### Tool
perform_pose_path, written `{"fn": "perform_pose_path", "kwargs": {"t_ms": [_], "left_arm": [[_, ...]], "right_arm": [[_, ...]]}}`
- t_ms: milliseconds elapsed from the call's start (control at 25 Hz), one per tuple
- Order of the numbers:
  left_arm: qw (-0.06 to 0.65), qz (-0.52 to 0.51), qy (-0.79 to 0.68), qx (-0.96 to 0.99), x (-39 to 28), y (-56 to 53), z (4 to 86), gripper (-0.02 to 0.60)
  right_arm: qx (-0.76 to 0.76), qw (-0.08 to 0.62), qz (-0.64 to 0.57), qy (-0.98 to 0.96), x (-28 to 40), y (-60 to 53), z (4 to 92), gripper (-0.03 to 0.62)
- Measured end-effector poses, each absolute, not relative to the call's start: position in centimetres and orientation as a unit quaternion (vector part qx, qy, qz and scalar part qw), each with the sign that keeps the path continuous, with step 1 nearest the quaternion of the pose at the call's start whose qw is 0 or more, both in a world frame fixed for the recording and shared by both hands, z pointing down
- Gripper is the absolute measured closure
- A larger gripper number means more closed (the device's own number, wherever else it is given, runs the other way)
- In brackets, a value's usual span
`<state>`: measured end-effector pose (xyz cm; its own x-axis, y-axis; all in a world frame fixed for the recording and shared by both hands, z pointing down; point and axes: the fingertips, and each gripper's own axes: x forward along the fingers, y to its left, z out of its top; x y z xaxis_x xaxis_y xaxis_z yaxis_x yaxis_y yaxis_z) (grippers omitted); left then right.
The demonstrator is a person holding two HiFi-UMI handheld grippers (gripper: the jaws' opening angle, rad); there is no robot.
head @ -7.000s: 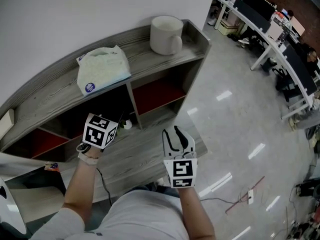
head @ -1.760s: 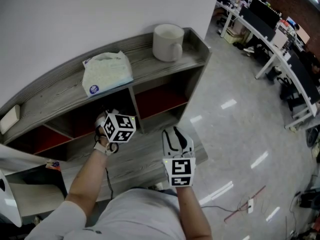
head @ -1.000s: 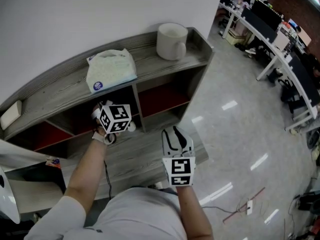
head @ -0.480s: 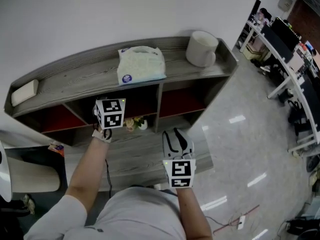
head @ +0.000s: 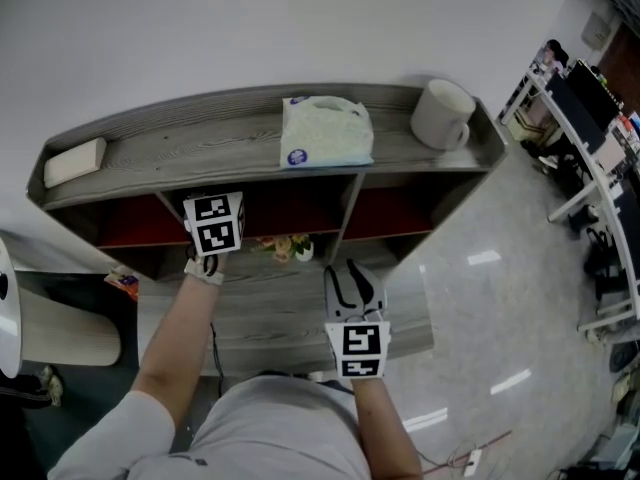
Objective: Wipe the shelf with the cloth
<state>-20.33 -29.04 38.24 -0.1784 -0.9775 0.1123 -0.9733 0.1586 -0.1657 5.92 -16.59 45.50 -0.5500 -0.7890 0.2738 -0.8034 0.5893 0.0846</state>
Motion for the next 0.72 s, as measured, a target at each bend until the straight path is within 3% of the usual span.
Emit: {"fn": "perform_pose_path", "kwargs": {"t_ms": [160,400,720], "left_arm": [[-0.016,-0.082,0.77,-0.632,-21.0,-28.8,39.3,0.497],[0.018,-0.126,0.77,-0.626,-20.2,-29.1,40.1,0.497],[-0.018,-0.161,0.741,-0.651,-16.9,-30.7,42.7,0.497]], "right_arm": [[0.451,0.142,0.022,-0.881,5.6,-16.5,45.4,0.453],[0.462,0.144,0.026,-0.875,6.5,-16.7,45.6,0.453],[0.472,0.149,0.034,-0.868,8.1,-16.3,46.2,0.453]]}}
